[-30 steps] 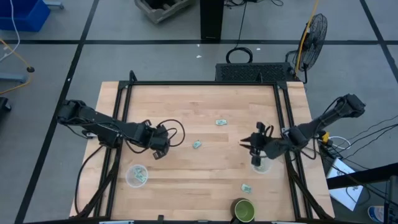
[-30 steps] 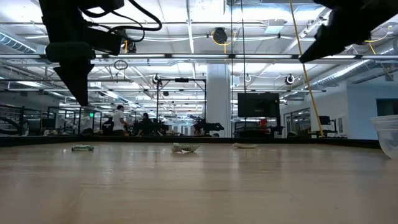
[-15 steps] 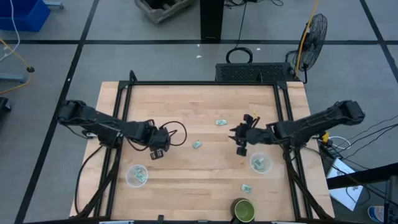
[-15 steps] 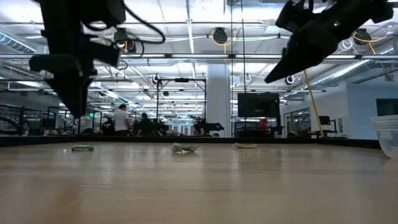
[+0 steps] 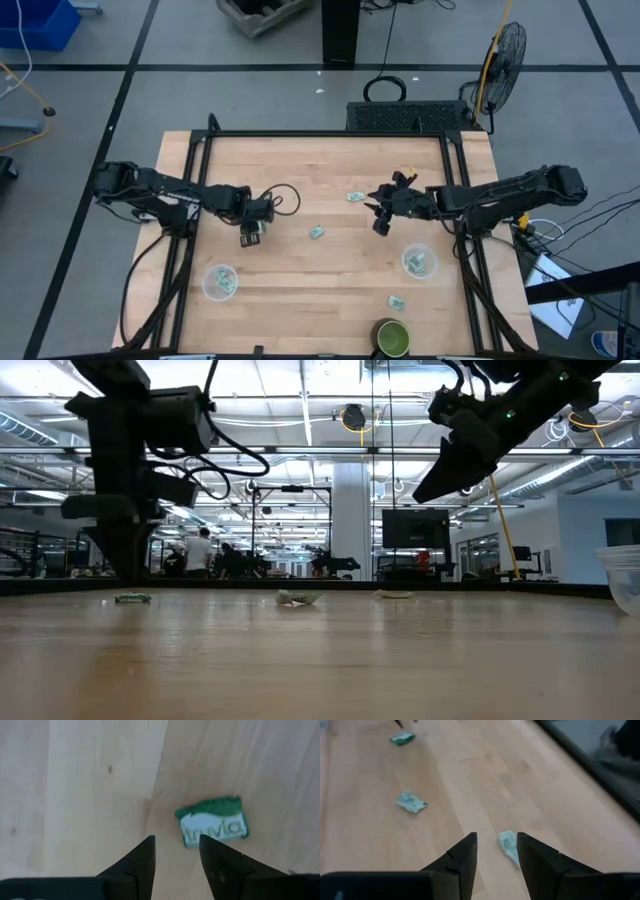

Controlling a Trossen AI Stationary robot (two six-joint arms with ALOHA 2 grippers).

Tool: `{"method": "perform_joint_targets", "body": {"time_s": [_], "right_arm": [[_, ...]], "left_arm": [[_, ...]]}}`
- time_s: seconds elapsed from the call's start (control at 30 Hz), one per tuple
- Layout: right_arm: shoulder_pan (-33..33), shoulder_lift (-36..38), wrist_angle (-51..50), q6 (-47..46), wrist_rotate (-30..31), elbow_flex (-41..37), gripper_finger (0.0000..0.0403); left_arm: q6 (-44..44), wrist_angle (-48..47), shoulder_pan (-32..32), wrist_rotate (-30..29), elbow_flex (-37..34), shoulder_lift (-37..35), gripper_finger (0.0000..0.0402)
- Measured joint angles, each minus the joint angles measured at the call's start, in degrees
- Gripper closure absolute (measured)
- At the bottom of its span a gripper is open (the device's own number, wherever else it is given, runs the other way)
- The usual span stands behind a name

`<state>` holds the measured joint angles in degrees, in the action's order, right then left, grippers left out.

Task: Pick and place Stevia / Truvia into bins
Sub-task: Put the Stevia packet into the right transparent plastic container

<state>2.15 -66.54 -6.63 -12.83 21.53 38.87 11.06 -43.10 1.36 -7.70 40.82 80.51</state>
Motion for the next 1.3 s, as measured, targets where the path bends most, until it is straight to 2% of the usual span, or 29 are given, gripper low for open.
{"method": "perform_joint_targets", "body": {"time_s": [0.17, 0.47, 0.6, 0.7, 0.9, 0.93, 1.03, 1.17, 1.3], "right_arm": [[-0.37, 0.00, 0.00, -0.03, -3.88, 0.00, 0.0272], [-0.31, 0.00, -0.01, 0.05, -3.86, 0.00, 0.0273], [-0.31, 0.00, 0.02, 0.20, -3.82, 0.00, 0.0273], [-0.31, 0.00, 0.01, 0.20, -3.82, 0.00, 0.0273], [-0.31, 0.00, 0.01, 0.05, -3.80, 0.00, 0.0273], [-0.31, 0.00, 0.02, 0.05, -3.80, 0.00, 0.0273], [-0.31, 0.00, 0.01, 0.03, -3.80, 0.00, 0.0273], [-0.31, 0.00, 0.02, 0.03, -3.80, 0.00, 0.0273], [-0.29, 0.00, 0.04, 0.03, -3.77, 0.00, 0.0273]], "left_arm": [[-0.59, 3.31, 3.13, 3.47, -0.26, 0.00, 0.0243], [2.39, 11.69, 5.10, 6.87, -8.01, -0.41, 0.0243], [3.18, 12.01, 5.09, 6.90, -8.74, -0.39, 0.0246], [2.99, 11.97, 5.05, 7.14, -8.62, -0.34, 0.0272], [1.04, 11.97, 5.05, 7.68, -8.35, -0.17, 0.0382], [1.10, 11.95, 5.05, 7.89, -8.37, -0.28, 0.0391], [1.57, 11.74, 4.93, 10.29, -8.37, -1.94, 0.0392], [5.95, 8.00, 2.74, 16.61, -6.05, -5.86, 0.0397], [8.61, 1.94, -2.50, 16.68, -0.54, -9.96, 0.0398]]}}
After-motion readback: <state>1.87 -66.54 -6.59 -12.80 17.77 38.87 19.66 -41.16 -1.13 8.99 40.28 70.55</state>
